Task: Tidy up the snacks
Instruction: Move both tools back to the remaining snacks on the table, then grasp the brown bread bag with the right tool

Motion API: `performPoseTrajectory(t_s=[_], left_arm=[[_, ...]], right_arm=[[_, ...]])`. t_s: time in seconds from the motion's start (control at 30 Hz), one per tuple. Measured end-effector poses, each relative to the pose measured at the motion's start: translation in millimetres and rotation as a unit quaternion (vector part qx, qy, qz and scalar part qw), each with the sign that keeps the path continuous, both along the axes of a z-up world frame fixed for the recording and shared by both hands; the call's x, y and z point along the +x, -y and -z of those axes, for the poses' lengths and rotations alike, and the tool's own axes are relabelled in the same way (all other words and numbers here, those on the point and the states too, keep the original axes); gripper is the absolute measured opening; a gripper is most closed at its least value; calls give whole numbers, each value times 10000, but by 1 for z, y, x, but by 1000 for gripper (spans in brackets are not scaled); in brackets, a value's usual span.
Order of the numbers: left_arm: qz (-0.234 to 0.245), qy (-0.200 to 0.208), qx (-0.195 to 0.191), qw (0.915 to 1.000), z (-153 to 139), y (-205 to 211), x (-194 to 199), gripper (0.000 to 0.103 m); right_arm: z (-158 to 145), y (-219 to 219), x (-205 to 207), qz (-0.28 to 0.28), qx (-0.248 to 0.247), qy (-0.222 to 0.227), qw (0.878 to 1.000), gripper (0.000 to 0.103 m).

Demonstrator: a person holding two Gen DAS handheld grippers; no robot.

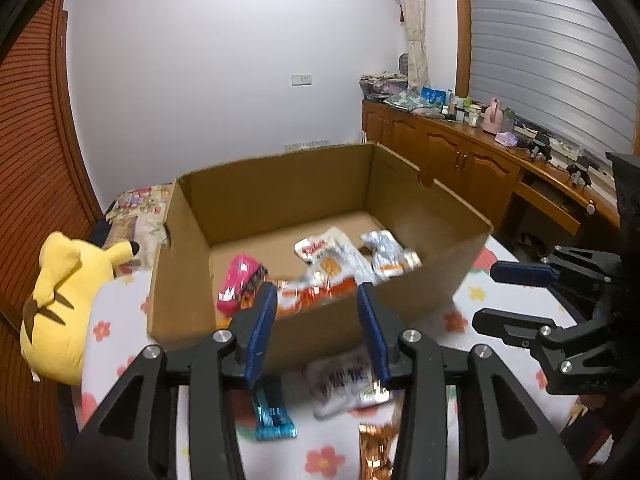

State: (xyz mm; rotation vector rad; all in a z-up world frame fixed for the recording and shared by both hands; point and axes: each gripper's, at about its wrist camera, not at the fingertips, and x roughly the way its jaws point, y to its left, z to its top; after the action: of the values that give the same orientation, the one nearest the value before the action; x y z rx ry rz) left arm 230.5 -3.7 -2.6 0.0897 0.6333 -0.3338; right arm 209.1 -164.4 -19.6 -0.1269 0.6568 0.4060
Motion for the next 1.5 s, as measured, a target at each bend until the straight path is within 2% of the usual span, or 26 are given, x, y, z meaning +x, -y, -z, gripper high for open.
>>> performPoseTrajectory(t_s=[0.17, 0.5, 0.83, 0.97, 1.17, 1.37, 1.43, 1.5], left_arm=[[-11, -193, -13, 9998, 24, -4, -19, 43], [161, -646, 121, 9977, 73, 9, -50, 43], [418, -951, 219, 9943, 99, 23, -56, 47], [410, -1089, 459, 9921, 113, 29, -55, 49], [289, -985, 539, 9933, 115, 26, -57, 65], [241, -1047, 423, 9933, 117, 19, -55, 73], [191, -1082, 460, 9929, 117, 17, -55, 84], [145, -1097, 513, 9925, 117, 16, -55, 88]], right_arm=[[19, -5, -12, 88, 15, -129, 9999, 62], [54, -10, -24, 240, -55, -464, 9986, 64], [66, -6, -37, 366, -72, -556, 9978, 64], [69, -4, -40, 414, -81, -582, 9974, 64], [72, -3, -47, 423, -81, -608, 9972, 64], [77, -4, -52, 390, -83, -649, 9971, 64], [78, -4, -53, 388, -81, -667, 9970, 64], [81, -4, -52, 383, -47, -702, 9968, 64]])
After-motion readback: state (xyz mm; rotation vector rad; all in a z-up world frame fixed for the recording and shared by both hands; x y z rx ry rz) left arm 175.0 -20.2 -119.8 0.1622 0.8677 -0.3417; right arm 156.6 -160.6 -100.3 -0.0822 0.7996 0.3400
